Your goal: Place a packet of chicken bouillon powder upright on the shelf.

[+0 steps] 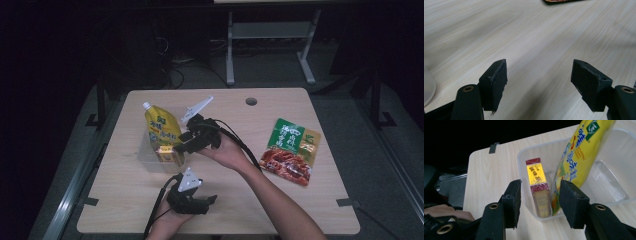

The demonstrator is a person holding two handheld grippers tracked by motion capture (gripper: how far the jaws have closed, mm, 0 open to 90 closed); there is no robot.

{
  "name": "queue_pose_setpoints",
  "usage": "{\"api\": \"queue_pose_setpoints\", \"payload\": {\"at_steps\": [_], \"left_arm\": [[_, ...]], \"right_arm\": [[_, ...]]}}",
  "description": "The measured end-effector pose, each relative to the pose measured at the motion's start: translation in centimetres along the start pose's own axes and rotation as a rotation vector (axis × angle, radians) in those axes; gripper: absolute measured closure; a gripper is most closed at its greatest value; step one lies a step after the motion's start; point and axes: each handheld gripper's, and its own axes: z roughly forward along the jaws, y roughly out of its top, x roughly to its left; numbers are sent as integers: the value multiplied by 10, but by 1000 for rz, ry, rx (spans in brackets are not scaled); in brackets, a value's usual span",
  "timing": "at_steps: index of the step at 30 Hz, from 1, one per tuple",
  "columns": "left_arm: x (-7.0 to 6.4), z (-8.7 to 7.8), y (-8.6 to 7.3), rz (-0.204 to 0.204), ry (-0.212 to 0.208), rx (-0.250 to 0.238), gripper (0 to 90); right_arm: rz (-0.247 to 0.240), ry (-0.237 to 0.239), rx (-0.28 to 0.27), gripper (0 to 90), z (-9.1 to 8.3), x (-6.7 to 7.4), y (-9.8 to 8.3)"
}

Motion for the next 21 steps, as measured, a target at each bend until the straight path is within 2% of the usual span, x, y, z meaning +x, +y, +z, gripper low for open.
{"api": "queue_pose_setpoints", "payload": {"at_steps": [6,9,11,16,21], "left_arm": [[1,0,1,4,-5,-3,287],[1,0,2,9,-2,-7,287],[1,-1,3,14,-1,-9,286],[2,-1,4,5,-5,-19,283],[2,-1,5,19,-15,-24,282]], "right_arm": [[10,-13,-11,494,-12,-3,-8],[27,-18,-23,481,-19,-6,-13],[57,-13,-31,476,-23,-8,-16],[70,-28,-32,462,-33,-12,-24],[95,-37,-29,446,-43,-17,-33]]}}
